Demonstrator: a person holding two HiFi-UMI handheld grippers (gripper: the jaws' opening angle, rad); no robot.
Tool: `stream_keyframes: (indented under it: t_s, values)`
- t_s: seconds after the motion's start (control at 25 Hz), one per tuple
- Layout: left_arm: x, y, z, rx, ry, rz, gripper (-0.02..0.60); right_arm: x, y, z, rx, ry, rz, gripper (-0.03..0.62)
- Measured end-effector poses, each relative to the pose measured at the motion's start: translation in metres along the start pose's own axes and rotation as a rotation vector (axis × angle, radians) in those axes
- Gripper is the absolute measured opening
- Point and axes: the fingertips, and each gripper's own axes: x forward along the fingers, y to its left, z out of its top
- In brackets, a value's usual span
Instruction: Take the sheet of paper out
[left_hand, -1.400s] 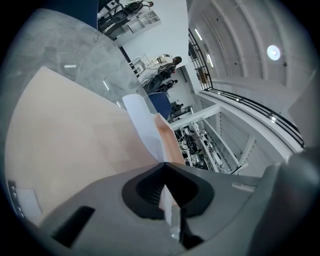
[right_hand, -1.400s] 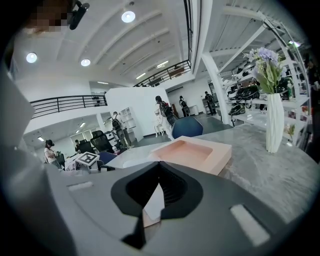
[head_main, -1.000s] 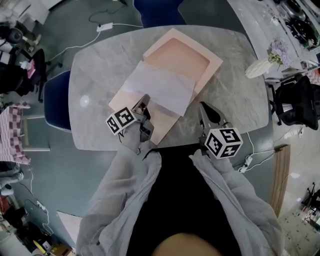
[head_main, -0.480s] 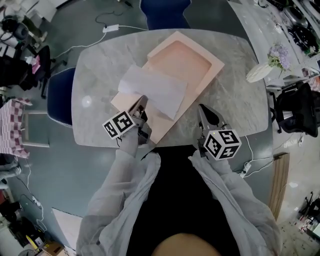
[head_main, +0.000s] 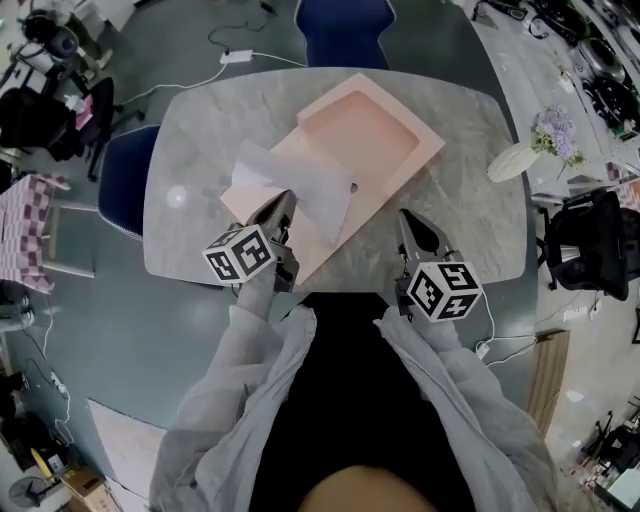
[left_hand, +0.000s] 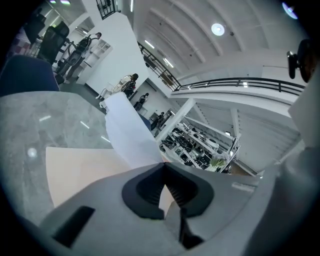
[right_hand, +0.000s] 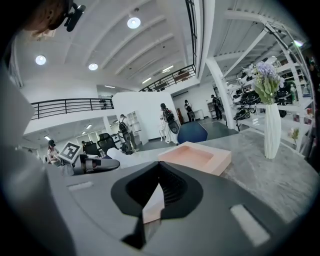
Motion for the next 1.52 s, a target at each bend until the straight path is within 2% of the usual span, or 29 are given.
stream_keyframes:
  t_s: [0.16, 0.52, 0.8, 1.08, 1.28, 1.52]
  values:
    - [-0.003, -0.019, 0.006, 0.087, -0.018, -0.006, 0.006, -0.004, 0.002, 0.007, -0.003, -0.017, 0.016, 0.009]
    - [-0.010, -0.062, 0.021, 0.401, -0.027, -0.027, 0.006, -0.003, 0.010, 0.025, -0.006, -0.054, 0.053, 0.009]
    - [-0.016, -0.076, 0.023, 0.534, -0.034, -0.044, 0.006, 0.007, 0.016, 0.031, -0.014, -0.060, 0.070, 0.009]
    - [-0.015, -0.092, 0.013, 0.558, -0.036, -0.100, 0.006, 0.013, 0.020, 0.038, -0.048, -0.068, 0.103, 0.009]
    - [-0.014, -0.097, 0.007, 0.619, -0.022, -0.143, 0.006, 0.019, 0.025, 0.033, -0.079, -0.059, 0.110, 0.009]
    - [-0.010, -0.092, -0.004, 0.614, 0.010, -0.153, 0.006, 0.021, 0.029, 0.023, -0.107, -0.037, 0.128, 0.009]
